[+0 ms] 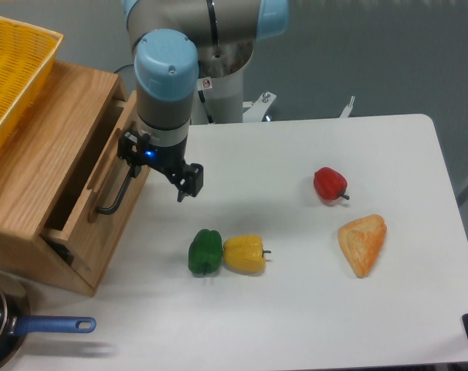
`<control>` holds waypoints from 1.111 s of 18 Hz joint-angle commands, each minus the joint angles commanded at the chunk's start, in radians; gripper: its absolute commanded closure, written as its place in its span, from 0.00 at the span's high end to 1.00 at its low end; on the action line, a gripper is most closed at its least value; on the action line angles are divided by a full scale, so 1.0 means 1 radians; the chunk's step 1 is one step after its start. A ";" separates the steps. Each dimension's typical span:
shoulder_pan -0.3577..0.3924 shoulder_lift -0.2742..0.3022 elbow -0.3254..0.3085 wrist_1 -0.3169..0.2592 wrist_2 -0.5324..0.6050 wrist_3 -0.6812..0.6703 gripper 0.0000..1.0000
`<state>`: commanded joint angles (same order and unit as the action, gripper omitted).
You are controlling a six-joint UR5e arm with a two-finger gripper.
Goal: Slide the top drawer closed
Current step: 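Press the drawer front fully flush with the cabinet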
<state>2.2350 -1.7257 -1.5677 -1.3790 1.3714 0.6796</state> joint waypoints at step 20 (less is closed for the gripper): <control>-0.023 0.012 -0.008 -0.015 0.003 -0.014 1.00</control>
<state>2.2120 -1.7135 -1.5754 -1.3944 1.3744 0.6657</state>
